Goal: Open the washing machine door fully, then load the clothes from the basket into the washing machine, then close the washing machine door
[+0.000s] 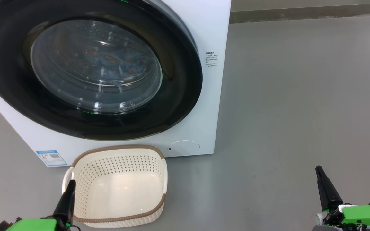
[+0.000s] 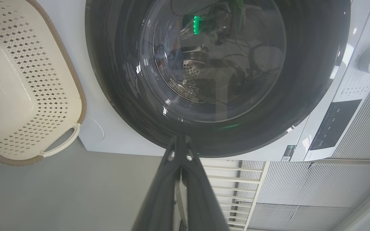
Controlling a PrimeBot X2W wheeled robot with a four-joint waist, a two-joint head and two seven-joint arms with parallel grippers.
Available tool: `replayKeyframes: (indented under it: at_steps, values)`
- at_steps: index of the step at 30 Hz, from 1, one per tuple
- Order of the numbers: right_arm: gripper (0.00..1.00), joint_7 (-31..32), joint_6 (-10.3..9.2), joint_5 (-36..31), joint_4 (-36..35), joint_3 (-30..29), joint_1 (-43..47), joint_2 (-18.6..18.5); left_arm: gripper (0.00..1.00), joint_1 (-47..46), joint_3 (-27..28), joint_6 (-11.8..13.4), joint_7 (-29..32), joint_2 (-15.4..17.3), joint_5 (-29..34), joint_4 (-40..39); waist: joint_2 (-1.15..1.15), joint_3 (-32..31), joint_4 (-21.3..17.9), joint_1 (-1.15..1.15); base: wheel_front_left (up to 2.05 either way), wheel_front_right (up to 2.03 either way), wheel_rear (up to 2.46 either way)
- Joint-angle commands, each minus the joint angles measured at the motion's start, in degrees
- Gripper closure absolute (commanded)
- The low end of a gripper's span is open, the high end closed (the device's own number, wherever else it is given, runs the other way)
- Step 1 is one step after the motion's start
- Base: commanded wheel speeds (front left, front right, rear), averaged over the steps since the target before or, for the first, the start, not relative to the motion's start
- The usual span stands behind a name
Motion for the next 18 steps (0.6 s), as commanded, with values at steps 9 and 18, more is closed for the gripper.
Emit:
replayKeyframes:
  at_steps: [9, 18]
  values:
    - [1.00, 0.5, 0.10, -0.6, -1.7, 1.3, -2.6, -0.2, 1.00, -2.4, 2.1, -0.1, 0.4, 0.7, -0.1, -1.1, 0.00, 0.0, 0.0, 0.00, 0.00, 0.00, 0.00]
    - [1.00, 0.5, 0.10, -0.6, -1.7, 1.3, -2.6, -0.2, 1.00, -2.4, 2.1, -0.1, 0.4, 0.7, -0.1, -1.1, 0.00, 0.0, 0.0, 0.00, 0.00, 0.00, 0.00]
